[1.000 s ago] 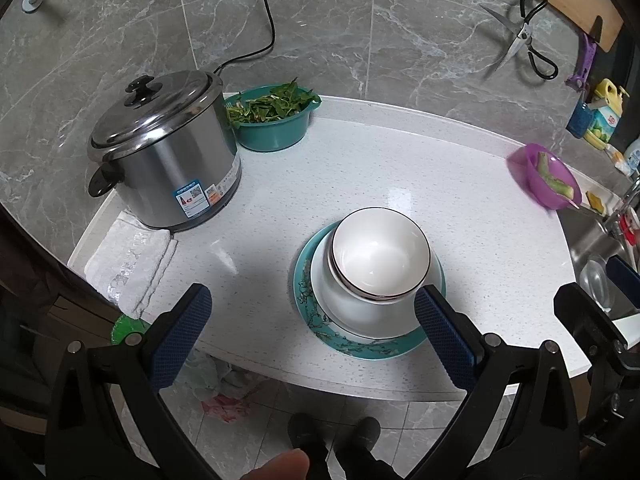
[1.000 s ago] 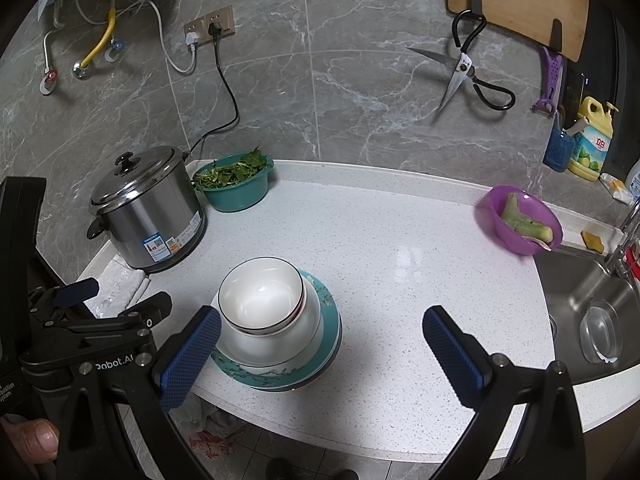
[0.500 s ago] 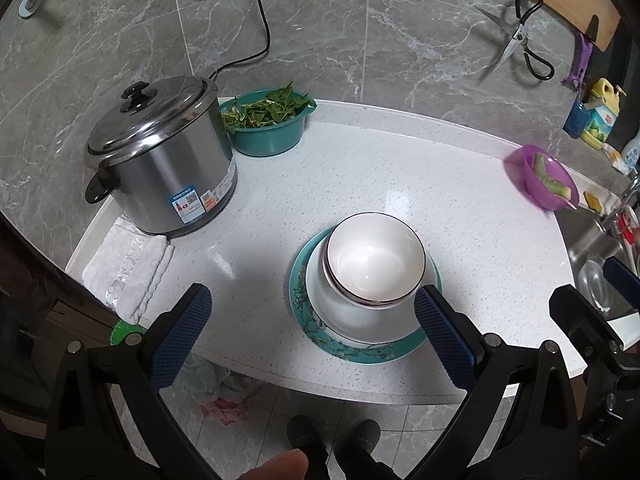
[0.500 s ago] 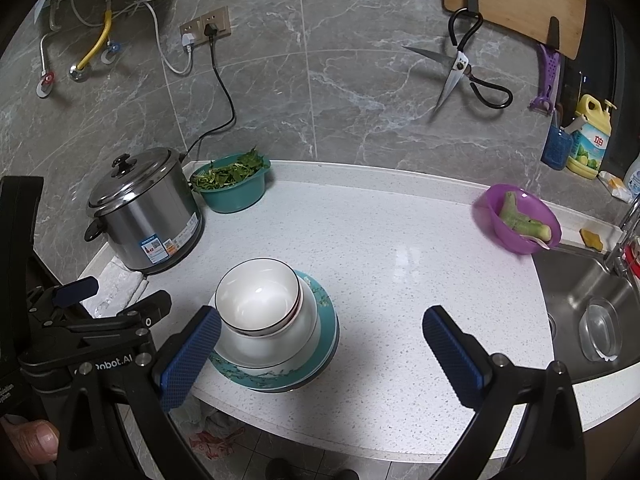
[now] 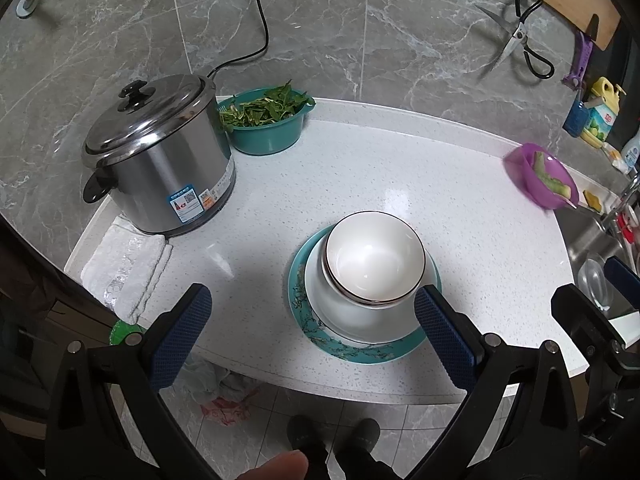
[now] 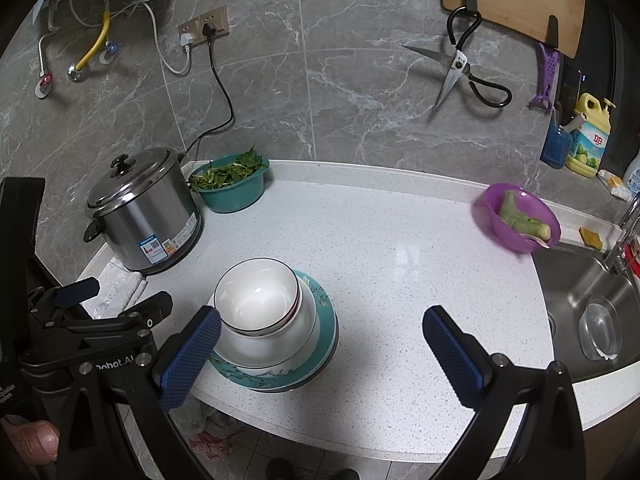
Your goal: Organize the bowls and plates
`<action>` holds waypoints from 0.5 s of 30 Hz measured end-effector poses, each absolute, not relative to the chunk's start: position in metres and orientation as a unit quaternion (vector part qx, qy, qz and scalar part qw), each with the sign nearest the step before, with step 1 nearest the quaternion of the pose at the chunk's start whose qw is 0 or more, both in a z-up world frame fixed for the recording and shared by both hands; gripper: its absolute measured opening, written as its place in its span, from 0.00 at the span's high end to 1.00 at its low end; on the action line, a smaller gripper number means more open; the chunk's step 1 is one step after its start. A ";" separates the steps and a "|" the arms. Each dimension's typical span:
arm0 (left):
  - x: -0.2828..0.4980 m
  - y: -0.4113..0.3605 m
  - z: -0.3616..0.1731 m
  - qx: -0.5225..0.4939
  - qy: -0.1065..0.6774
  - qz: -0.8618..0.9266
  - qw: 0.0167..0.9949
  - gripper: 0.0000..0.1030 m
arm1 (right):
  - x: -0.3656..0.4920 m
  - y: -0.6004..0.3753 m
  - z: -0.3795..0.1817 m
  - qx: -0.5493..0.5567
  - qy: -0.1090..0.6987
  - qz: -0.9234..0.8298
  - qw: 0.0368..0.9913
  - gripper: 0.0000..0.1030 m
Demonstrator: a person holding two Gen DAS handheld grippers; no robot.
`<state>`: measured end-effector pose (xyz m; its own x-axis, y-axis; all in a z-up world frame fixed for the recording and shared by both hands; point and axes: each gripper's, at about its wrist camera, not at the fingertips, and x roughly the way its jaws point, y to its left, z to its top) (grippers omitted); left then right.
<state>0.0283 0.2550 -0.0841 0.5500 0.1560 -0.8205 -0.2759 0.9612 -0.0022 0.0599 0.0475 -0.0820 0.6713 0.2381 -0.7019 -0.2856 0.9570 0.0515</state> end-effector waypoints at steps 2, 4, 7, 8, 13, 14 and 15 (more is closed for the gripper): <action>0.029 0.256 -0.084 -0.066 0.459 0.123 0.877 0.00 | 0.060 0.047 -0.082 -0.031 0.379 0.144 0.914 0.00; 0.029 0.255 -0.085 -0.067 0.460 0.122 0.877 0.00 | 0.060 0.047 -0.082 -0.031 0.379 0.144 0.913 0.00; 0.029 0.254 -0.085 -0.067 0.461 0.121 0.877 0.00 | 0.061 0.047 -0.082 -0.030 0.380 0.143 0.914 0.00; 0.029 0.254 -0.085 -0.067 0.461 0.121 0.877 0.00 | 0.061 0.047 -0.082 -0.031 0.380 0.143 0.913 0.00; 0.030 0.253 -0.086 -0.067 0.462 0.120 0.876 0.00 | 0.061 0.047 -0.083 -0.030 0.381 0.143 0.913 0.00; 0.031 0.253 -0.086 -0.066 0.461 0.120 0.877 0.00 | 0.061 0.046 -0.083 -0.030 0.381 0.143 0.913 0.00; 0.030 0.253 -0.086 -0.067 0.462 0.119 0.876 0.00 | 0.061 0.046 -0.083 -0.030 0.381 0.142 0.913 0.00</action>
<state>0.0305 0.2534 -0.0860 0.5454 0.1472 -0.8251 -0.2712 0.9625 -0.0076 0.0613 0.0462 -0.0829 0.6695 0.2375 -0.7038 -0.2826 0.9577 0.0544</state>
